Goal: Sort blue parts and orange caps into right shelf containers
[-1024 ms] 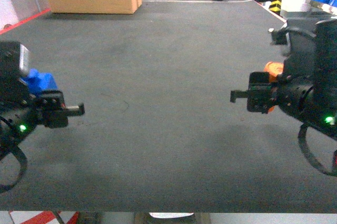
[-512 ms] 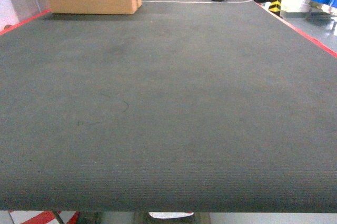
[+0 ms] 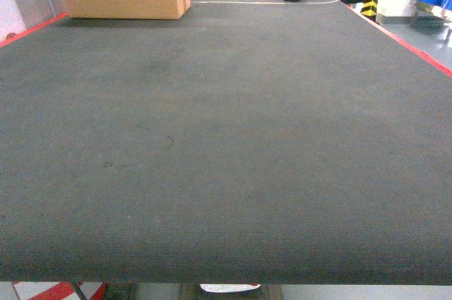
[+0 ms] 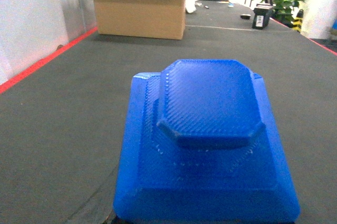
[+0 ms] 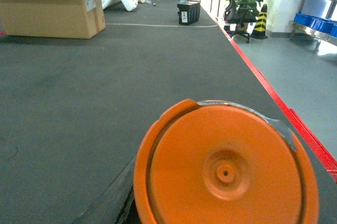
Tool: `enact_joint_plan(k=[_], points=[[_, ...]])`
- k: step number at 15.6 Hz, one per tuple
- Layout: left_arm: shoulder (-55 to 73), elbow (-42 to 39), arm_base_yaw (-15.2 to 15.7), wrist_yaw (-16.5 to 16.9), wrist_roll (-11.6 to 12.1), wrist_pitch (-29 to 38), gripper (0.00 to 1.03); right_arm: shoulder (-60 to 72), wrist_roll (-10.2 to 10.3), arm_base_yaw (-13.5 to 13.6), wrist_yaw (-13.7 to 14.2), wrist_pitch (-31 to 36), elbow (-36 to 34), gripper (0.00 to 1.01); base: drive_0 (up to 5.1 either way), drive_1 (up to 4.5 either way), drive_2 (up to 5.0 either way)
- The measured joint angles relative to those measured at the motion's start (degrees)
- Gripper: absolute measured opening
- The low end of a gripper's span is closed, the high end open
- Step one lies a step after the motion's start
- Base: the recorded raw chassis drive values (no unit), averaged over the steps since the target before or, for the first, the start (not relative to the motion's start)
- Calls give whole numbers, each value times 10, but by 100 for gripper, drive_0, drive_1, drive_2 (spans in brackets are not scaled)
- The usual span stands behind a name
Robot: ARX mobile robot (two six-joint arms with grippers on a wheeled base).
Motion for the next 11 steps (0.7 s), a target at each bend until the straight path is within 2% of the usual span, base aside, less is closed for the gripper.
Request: enact_joint_plan(k=[1,4,7,8,9,10,11], points=[[-23,-14,18,33,0,-10,43,-21,0,-15,-21,0,-16,47,0,0,0],[-78,-46,62,85,0,-42,43,-71,0,-53,-62,-17,-61,47,0,0,0],[-138,-66,98,121,0,-77,43,-129,0,-83,-92,-40,-89,47,0,0,0],[-151,-70,104,129,0,-88,43,-142,0,-100,-119,-50,-96,47,0,0,0],[-168,-75,141,174,1,-102,43,-158,0,-138,-150,-59,-104,47,0,0,0],[-183,-78,169,181,1,-112,43,-172,0,-149,-148,-66,-109,47,0,0,0],[-193,-79,172,180,1,-116,43,-184,0,-148,-152,-73,-112,47,0,0,0]])
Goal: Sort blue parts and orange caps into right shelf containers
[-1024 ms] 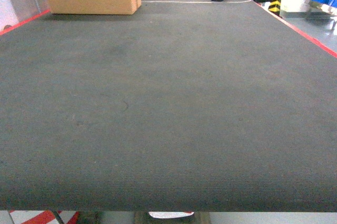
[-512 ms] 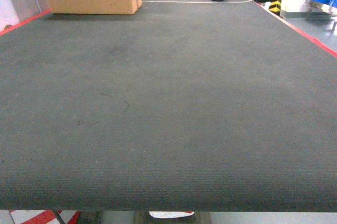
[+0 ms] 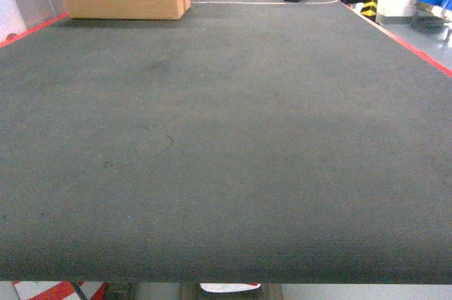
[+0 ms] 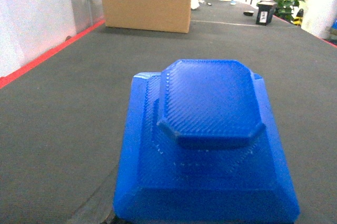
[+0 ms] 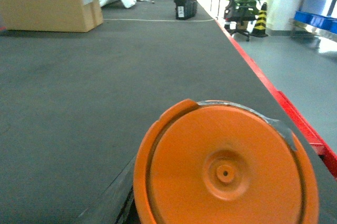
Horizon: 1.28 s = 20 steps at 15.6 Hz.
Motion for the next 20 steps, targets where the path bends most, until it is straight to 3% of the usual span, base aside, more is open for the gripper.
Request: enact_joint_plan(k=[2,14,18,20], points=[[-15,-16,-7,11,1,12,43,-21,0,3,-4,-16,-5,47,0,0,0],[-118,-16,-6,12,0,-96,43,-128,0,3,-4,-92,-26,46,0,0,0],[-207,-16,-6,11,0,-198,43,-144,0,3,-4,-108,-26,46,0,0,0],[-209,-16,-6,9,0,-198,43,-228,0,3,-4,-214,-26,46,0,0,0]])
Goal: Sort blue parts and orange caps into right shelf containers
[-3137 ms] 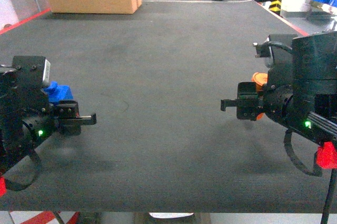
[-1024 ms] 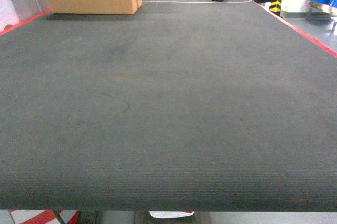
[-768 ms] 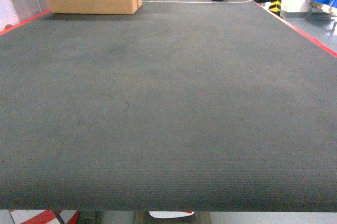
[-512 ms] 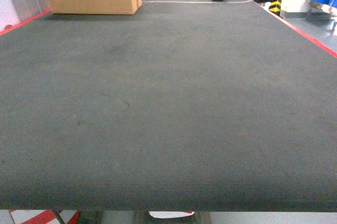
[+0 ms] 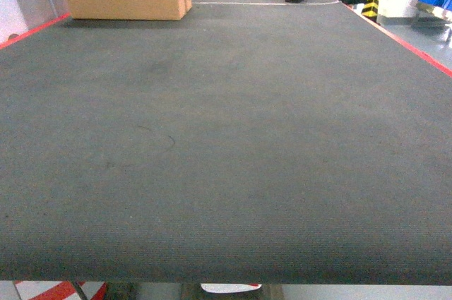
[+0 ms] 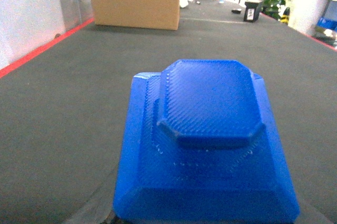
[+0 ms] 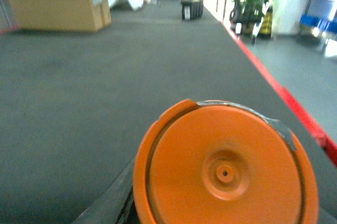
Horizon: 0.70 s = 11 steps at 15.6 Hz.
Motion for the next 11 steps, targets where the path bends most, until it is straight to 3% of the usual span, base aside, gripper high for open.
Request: enact_joint_plan(k=[11], points=[[-1,0,0,2,0,4,43,-12,0,0,0,5,0,46,0,0,0]])
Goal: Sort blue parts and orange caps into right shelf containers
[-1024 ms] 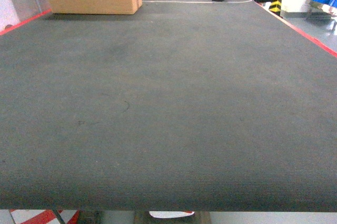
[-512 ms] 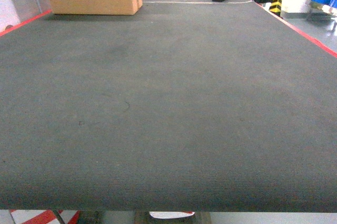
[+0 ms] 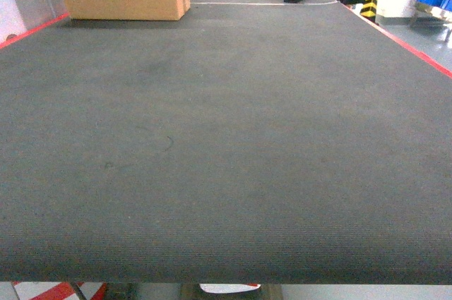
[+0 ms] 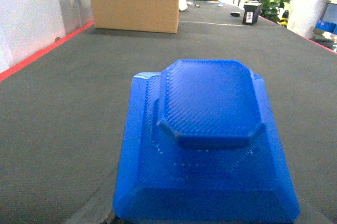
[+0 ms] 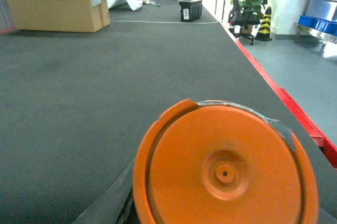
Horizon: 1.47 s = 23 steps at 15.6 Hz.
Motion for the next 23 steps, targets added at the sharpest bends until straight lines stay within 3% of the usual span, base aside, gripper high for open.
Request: enact_joint_plan(k=[23], points=[[0,0,1,0,0,0,43,0,0,0,0,0,0,46,-137,-137,-137]])
